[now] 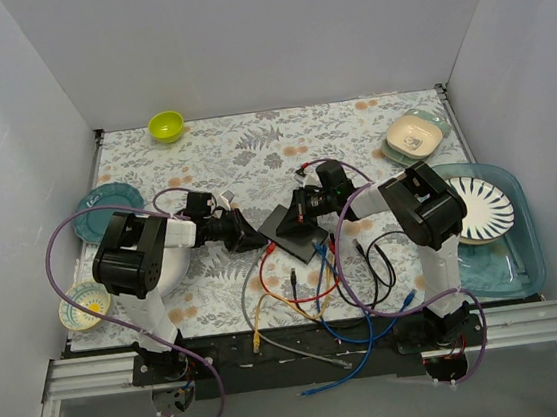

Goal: Pull the plug from the switch port

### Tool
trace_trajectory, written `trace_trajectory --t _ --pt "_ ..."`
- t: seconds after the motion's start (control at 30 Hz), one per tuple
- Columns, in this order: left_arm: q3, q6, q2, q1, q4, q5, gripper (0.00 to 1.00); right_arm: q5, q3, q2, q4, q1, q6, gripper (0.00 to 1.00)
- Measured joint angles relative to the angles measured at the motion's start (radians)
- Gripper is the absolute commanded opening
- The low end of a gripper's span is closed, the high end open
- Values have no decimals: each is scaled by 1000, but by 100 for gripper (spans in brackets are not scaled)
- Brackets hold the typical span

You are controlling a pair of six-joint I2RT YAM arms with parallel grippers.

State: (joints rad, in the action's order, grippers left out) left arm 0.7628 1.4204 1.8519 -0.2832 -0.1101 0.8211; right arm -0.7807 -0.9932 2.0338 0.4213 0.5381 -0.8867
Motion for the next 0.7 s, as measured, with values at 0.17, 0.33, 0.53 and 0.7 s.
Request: trace_trajectory --t 0.17,0.33,0.53,0.7 --pt "-1 -4 0 0 -3 0 0 15 0 -11 -16 1 19 1" --pt "-1 -8 0 0 -3 0 0 85 -22 -62 -136 22 109 1" --pt "-2 -10 0 0 -3 -1 0 122 -33 -106 -262 88 203 1" --pt "-2 -11 0 0 -2 -1 0 170 -44 -107 -396 159 290 1"
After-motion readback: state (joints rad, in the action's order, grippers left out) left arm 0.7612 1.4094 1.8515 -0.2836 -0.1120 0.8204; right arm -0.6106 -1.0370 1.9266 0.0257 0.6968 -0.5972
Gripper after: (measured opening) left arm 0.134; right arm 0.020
